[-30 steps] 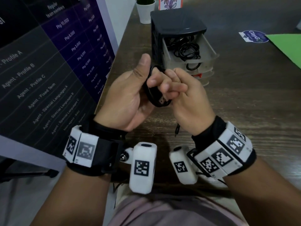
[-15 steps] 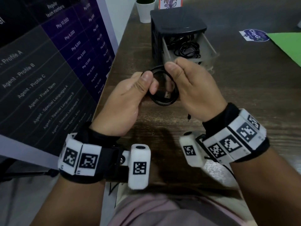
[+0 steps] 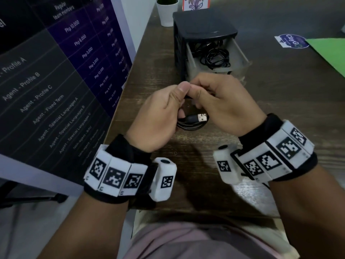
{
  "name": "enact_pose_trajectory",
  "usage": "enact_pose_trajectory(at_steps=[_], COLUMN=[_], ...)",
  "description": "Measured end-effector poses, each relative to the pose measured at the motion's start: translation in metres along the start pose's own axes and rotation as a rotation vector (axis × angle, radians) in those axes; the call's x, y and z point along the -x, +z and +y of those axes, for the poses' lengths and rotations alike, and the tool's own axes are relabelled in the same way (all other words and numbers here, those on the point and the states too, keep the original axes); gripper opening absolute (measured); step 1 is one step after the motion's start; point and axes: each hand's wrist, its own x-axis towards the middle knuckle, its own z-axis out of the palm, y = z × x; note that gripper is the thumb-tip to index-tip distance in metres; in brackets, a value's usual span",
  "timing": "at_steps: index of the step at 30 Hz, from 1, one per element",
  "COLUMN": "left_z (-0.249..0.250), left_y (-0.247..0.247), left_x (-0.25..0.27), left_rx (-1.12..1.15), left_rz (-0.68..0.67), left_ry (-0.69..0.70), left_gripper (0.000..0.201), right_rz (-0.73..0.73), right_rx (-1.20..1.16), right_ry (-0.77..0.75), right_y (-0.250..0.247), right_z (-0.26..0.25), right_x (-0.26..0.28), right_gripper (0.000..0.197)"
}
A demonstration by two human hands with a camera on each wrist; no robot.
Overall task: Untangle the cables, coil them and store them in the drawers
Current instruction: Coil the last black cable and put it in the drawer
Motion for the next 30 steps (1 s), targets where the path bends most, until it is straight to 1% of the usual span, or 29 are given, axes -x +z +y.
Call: enact_pose_trajectory(at_steps=[3, 5, 8, 10, 14, 16, 18, 19, 21, 23, 24, 26, 28, 30], left_z=[-0.008, -0.013, -0.014, -0.013, -0.015, -0.014, -0.014, -0.014, -0.015, -0.015, -0.014, -0.013, -0.008, -0.002], left_y=[0.003, 0.005, 0.013, 0.02, 0.025, 0.025, 0.025, 0.025, 0.024, 0.018, 0.014, 0.007, 0.004, 0.007], left_x=[-0.005, -0.007, -0.006, -0.004, -0.001, -0.001, -0.001, -0.001, 0.0, 0.0, -0.001, -0.005, -0.008, -0.01], left_rx=[0.042, 0.06, 0.097, 0.141, 0.209, 0.279, 0.338, 0.357, 0.369, 0.351, 0.349, 0.327, 0.273, 0.153], left_rz=[0.147, 0.227, 0.327, 0.353, 0.346, 0.357, 0.363, 0.354, 0.308, 0.247, 0.227, 0.211, 0.182, 0.149], left_ry=[0.002, 0.005, -0.01, -0.032, -0.057, -0.051, -0.066, -0.075, -0.085, -0.115, -0.142, -0.186, -0.197, -0.194], left_gripper=[0.044, 0.044, 0.042, 0.043, 0.043, 0.045, 0.049, 0.05, 0.048, 0.043, 0.036, 0.027, 0.029, 0.044], right_rz=[0.01, 0.023, 0.039, 0.068, 0.109, 0.067, 0.005, -0.021, -0.058, -0.084, -0.101, -0.147, -0.182, -0.176], right_rx=[-0.194, -0.3, -0.355, -0.388, -0.467, -0.5, -0.433, -0.398, -0.356, -0.273, -0.211, -0.109, -0.054, -0.034], right_ry=[0.025, 0.059, 0.086, 0.098, 0.148, 0.123, 0.081, 0.072, 0.083, 0.095, 0.091, 0.082, 0.087, 0.071], right_y=[0.001, 0.001, 0.007, 0.01, 0.009, 0.01, 0.008, 0.006, -0.001, -0.007, -0.009, -0.007, -0.001, 0.005], right_z=[0.001, -0.001, -0.006, -0.008, -0.011, -0.014, -0.012, -0.009, -0.004, -0.001, 0.0, 0.001, -0.001, -0.003], right_x=[0.002, 0.004, 0.006, 0.005, 0.008, 0.01, 0.009, 0.008, 0.006, 0.005, 0.005, 0.007, 0.008, 0.008], right_gripper=[0.039, 0.035, 0.026, 0.026, 0.031, 0.027, 0.033, 0.035, 0.034, 0.032, 0.032, 0.033, 0.034, 0.032])
